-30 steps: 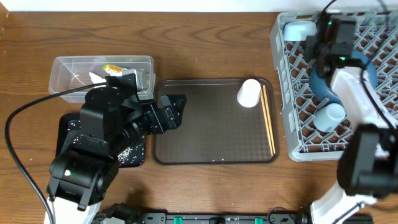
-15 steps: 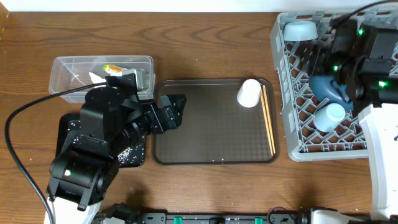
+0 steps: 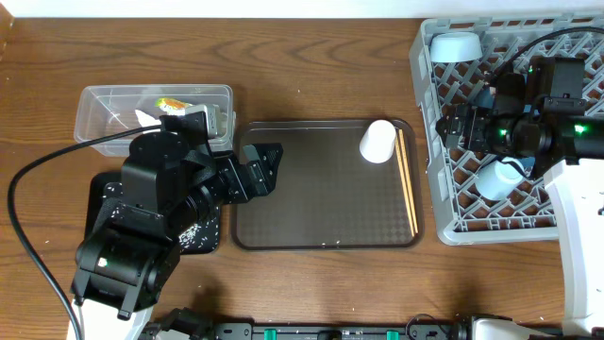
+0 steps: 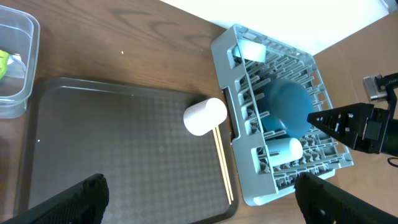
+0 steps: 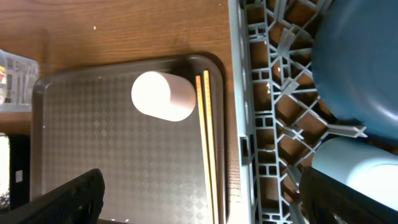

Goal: Sort waste into correct bins and load items into the dishwasher rack
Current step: 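Reach the left gripper right toward the white cup on the brown tray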

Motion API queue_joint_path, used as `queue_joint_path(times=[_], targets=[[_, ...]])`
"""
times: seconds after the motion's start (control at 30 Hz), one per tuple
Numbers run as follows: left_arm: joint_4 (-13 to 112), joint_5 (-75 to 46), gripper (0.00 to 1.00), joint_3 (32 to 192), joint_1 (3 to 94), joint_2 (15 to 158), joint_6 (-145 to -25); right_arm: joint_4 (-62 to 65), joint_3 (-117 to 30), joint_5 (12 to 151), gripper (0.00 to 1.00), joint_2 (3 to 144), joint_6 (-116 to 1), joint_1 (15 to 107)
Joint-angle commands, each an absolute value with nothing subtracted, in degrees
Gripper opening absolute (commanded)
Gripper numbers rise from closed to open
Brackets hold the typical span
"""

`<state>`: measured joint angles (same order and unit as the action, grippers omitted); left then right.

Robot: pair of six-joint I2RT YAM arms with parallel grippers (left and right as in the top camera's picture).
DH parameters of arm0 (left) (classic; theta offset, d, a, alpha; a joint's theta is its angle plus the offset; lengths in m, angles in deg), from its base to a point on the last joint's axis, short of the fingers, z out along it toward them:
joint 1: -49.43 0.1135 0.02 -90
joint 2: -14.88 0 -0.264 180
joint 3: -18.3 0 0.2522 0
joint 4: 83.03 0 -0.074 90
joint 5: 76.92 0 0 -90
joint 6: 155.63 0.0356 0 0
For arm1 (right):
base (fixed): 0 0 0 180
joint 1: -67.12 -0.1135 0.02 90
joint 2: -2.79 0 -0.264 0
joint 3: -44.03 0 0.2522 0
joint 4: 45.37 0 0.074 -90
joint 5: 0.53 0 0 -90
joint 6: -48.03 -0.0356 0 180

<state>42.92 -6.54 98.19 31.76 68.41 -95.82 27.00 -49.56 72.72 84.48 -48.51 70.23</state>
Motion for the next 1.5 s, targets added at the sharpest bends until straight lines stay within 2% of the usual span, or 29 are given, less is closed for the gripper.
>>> queue_joint_path(times=[0.0,0.47,0.67,0.87,1.03,1.1,1.13,1.27,1.3,1.47], targets=[[42.98,-7.26,0.98,99.04,32.0,68.37,-95.69,27.09,-49.61,73.61,0.99,84.17,-48.75,69.38],[44.01,-7.26,0.98,97.82,30.34,72.46,-99.69,27.11,-49.61,73.61,0.99,84.17,-48.75,69.38],[53.19,-7.83,0.98,96.97,24.07,85.7,-102.84,27.11,-49.61,73.61,0.99,84.17,-48.78,69.38],[67.72,-11.06,1.0,96.97,18.52,99.06,-103.16,27.11,-49.61,73.61,0.99,84.17,-48.75,69.38],[79.57,-14.91,0.73,96.97,16.57,106.62,-105.0,27.11,-49.61,73.61,0.99,84.17,-48.78,69.4],[83.64,-15.28,0.59,96.97,16.09,108.85,-105.22,27.11,-49.61,73.61,0.99,84.17,-48.78,69.4],[85.84,-15.28,0.43,96.97,15.72,110.01,-105.37,27.13,-49.61,73.61,0.99,84.17,-48.78,69.38],[90.7,-15.22,0.13,96.97,14.21,112.65,-105.37,27.13,-49.61,73.61,0.99,84.17,-48.78,69.38],[91.59,-15.19,0.09,96.97,13.88,113.2,-105.39,27.11,-49.61,73.61,0.99,84.17,-48.78,69.38],[94.87,-13.03,0.1,96.97,12.33,116.13,-105.39,27.11,-49.61,73.61,0.99,84.17,-48.78,69.4]])
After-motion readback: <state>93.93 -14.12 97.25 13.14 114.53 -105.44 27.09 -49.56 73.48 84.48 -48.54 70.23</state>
